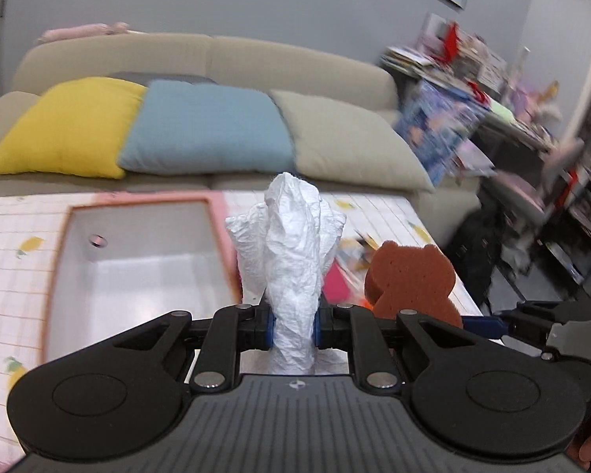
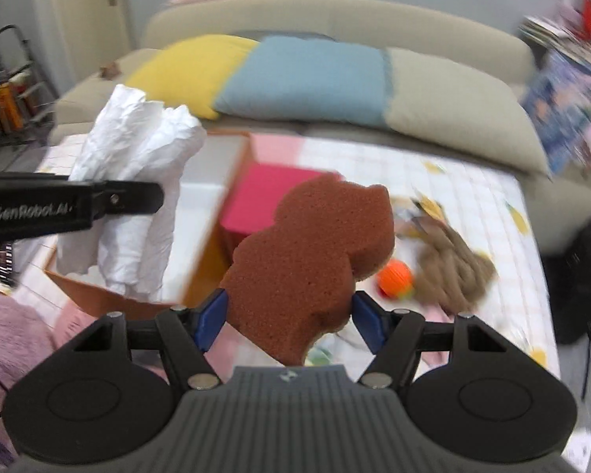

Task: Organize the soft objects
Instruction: 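Carry the white cloth and brown sponge with both grippers over the open box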

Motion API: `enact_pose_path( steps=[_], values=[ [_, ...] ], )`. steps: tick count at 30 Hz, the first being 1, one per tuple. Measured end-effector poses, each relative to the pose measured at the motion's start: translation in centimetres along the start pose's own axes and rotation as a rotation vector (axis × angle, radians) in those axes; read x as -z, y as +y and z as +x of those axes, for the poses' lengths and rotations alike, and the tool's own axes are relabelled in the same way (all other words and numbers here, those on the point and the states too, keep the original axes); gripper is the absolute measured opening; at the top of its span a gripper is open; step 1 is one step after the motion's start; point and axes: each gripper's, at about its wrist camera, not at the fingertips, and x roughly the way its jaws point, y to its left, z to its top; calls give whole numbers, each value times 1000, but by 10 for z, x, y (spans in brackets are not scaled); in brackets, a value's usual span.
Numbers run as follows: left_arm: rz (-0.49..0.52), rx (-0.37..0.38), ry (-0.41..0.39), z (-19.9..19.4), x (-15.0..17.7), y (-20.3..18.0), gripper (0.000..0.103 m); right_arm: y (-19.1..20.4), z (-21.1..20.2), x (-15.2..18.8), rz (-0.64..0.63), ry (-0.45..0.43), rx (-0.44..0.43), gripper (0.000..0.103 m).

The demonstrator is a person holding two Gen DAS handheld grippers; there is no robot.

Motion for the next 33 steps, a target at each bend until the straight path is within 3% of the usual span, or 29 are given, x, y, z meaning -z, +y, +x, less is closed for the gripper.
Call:
enact_pose_path(
  steps=[10,19,24,33],
  values=[
    [-24,-110,24,15,-26,62,19,75,50,-57,-211,4,-145,68],
    [-15,-184,178,86,-34,113,19,114,139,-100,-359,115,-197,68],
    [-14,-224,242,123,-30,136,19,121,186,-113,-376,147,-166,68],
    [-3,-208,286,165,-25,153,19,118,235,-119,-396,175,-118,68]
  ],
)
